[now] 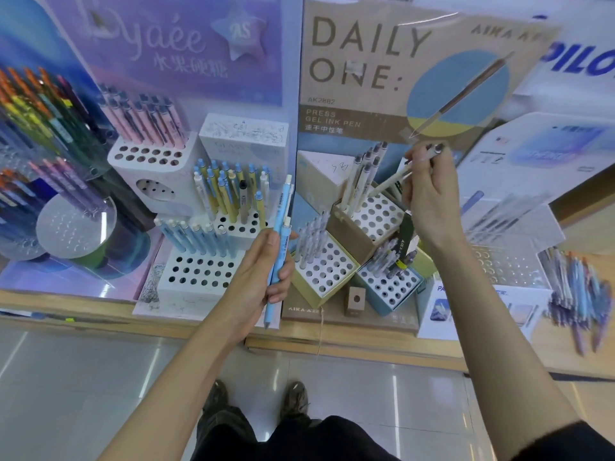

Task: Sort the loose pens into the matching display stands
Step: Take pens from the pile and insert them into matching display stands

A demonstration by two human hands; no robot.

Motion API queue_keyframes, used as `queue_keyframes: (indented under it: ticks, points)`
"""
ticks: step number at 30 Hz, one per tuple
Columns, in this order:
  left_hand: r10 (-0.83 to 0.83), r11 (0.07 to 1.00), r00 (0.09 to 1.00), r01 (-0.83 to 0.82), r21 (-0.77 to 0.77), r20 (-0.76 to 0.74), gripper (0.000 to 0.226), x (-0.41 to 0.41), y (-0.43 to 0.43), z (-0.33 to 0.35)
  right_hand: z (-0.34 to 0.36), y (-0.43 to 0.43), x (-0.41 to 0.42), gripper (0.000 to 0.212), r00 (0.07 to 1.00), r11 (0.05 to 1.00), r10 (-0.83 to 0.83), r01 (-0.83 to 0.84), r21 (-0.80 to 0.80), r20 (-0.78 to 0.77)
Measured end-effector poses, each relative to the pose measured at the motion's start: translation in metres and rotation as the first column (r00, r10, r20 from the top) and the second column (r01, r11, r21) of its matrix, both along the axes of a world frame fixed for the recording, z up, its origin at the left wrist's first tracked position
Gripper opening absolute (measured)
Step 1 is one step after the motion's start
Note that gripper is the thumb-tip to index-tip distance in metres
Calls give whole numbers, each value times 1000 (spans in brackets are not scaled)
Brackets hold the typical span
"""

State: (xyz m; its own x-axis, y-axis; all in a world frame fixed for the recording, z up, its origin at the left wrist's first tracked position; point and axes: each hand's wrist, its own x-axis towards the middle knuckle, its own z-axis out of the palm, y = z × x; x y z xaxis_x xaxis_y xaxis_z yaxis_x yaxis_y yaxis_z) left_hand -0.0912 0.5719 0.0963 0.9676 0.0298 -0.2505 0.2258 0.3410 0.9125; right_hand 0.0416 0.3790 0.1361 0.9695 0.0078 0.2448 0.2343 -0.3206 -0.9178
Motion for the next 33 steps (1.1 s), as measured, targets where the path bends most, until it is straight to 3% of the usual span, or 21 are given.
queue_keyframes:
  ticks: [3,8,13,18,25,29,33]
  points:
    - [5,1000,1000,-5,7,1,36,1,-2,0,-6,5,7,22,999,985,35,-35,-169,-6]
    - [22,1000,1000,-22,5,-8,34,3,-2,0,-15,3,12,28,994,951,89,-104,-292,-64]
    - [36,999,999,-36,1,-10,32,4,0,0,-11,7,21,10,983,890,120,-170,-423,-142]
    - [35,999,999,-35,6,-18,33,6,1,-1,-13,12,21,10,997,903,13,-46,-428,-81]
    - [36,999,999,-36,-2,-20,33,5,2,0,-15,10,19,14,997,884,-4,-31,-466,-73]
    - [36,999,999,-37,-34,-17,33,1,7,-2,-12,13,-12,24,992,923,-69,105,-370,110]
    - [41,997,999,-42,-57,-16,30,-4,11,-5,-29,36,-47,20,985,910,157,-117,-398,70]
